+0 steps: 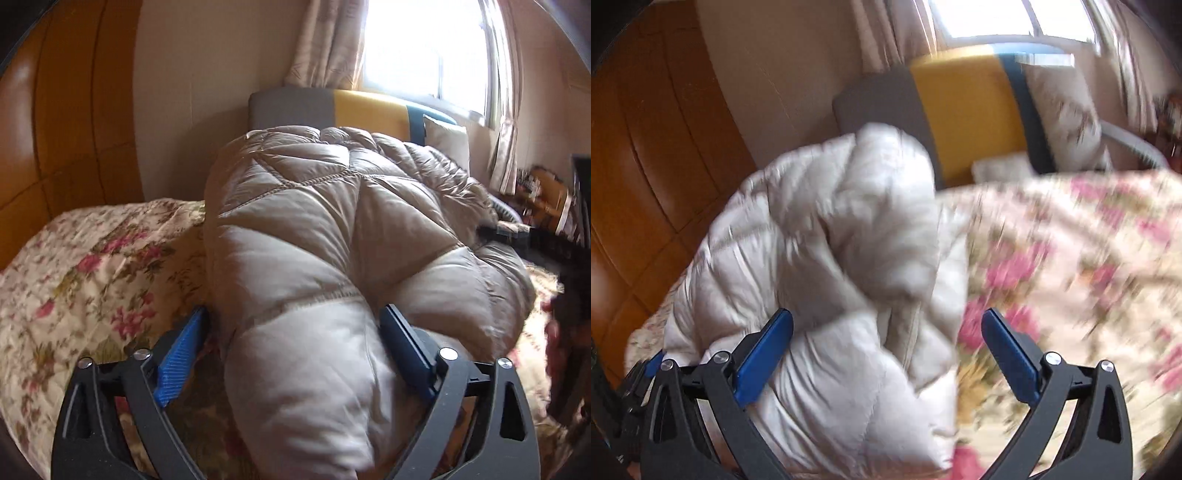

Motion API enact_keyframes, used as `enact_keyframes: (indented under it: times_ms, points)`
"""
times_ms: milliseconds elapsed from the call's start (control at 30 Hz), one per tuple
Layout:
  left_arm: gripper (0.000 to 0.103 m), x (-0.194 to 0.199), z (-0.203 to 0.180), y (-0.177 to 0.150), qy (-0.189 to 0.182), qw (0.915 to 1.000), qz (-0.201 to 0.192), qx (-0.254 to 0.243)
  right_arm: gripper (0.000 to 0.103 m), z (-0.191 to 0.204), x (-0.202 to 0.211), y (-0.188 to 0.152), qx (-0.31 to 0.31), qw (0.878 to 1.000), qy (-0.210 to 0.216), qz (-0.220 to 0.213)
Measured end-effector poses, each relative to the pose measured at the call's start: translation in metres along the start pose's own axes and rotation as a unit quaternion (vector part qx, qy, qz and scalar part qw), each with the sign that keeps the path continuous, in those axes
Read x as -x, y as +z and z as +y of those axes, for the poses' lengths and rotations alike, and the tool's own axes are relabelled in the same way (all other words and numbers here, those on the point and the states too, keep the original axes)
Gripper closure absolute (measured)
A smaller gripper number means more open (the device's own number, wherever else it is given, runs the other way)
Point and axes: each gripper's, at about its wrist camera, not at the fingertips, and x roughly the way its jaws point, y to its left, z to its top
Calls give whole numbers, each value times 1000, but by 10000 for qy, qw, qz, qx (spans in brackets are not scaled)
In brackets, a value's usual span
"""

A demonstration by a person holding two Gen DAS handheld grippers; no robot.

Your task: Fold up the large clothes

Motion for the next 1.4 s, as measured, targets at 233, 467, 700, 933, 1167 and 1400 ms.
enact_keyframes:
  times_ms: [233, 467, 700, 933, 1167, 1400]
  points:
    - [5, 19, 4, 7, 134, 9994, 10, 319, 2, 41, -54, 60, 868, 9921, -870, 234]
    - [3, -6, 13, 5, -134, 9982, 486, 334, 2, -7, -86, 9, 209, 9770, -1842, 1053]
    - [3, -30, 9, -7, -223, 9954, 846, 389, 2, -17, -74, -11, 228, 9805, -1828, 687]
    - [3, 12, 13, -13, -28, 9957, 688, 628, 2, -18, 7, 7, -284, 9926, -1151, 269]
    - [3, 58, -6, -35, 324, 9971, 587, 366, 2, 22, 85, -32, 24, 9969, -683, 395]
    - [3, 110, -24, -58, 578, 9975, 390, 143, 2, 47, 137, -86, 508, 9942, -815, 491]
